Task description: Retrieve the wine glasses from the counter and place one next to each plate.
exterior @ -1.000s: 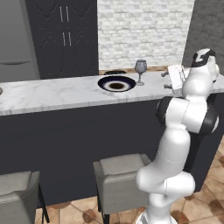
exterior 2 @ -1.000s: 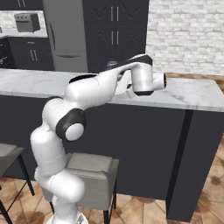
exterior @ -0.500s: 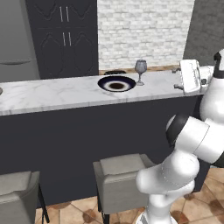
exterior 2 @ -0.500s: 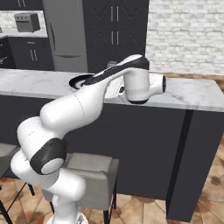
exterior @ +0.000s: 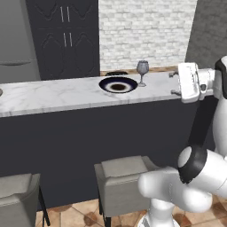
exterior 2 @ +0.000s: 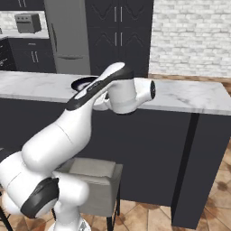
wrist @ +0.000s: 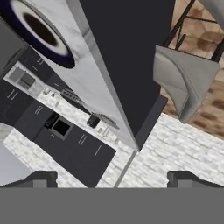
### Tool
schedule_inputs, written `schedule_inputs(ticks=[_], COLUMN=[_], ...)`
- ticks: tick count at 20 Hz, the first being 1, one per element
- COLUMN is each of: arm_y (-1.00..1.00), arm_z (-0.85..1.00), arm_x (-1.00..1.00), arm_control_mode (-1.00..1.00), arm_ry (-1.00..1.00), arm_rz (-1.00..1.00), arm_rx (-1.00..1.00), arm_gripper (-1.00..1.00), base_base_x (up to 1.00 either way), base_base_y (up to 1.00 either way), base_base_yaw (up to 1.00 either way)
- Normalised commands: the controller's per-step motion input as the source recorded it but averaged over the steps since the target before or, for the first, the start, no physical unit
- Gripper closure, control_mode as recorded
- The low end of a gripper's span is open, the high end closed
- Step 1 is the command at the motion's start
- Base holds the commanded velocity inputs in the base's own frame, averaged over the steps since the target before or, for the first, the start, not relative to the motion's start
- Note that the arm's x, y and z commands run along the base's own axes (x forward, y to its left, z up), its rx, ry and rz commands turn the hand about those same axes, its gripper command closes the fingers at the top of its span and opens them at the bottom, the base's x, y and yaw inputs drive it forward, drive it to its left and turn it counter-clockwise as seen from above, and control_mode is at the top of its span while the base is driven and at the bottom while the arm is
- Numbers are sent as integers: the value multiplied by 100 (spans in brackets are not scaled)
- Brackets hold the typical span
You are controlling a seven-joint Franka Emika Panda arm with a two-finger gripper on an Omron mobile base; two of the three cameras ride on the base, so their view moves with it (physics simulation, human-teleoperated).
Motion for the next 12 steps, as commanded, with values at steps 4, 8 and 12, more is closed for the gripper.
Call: schedule_inputs(ticks=[4,8,12], arm_y=[4,0,-10], arm_z=[0,-4,-7], arm_x=[39,72,49], arm_control_mode=[-100,-100,100], arm_ry=[0,0,1], arm_rz=[-5,-4,-1], arm_rx=[0,0,0], arm_gripper=[-100,-100,-100], base_base_x=[0,0,35], base_base_y=[0,0,-20], base_base_yaw=[0,0,-1])
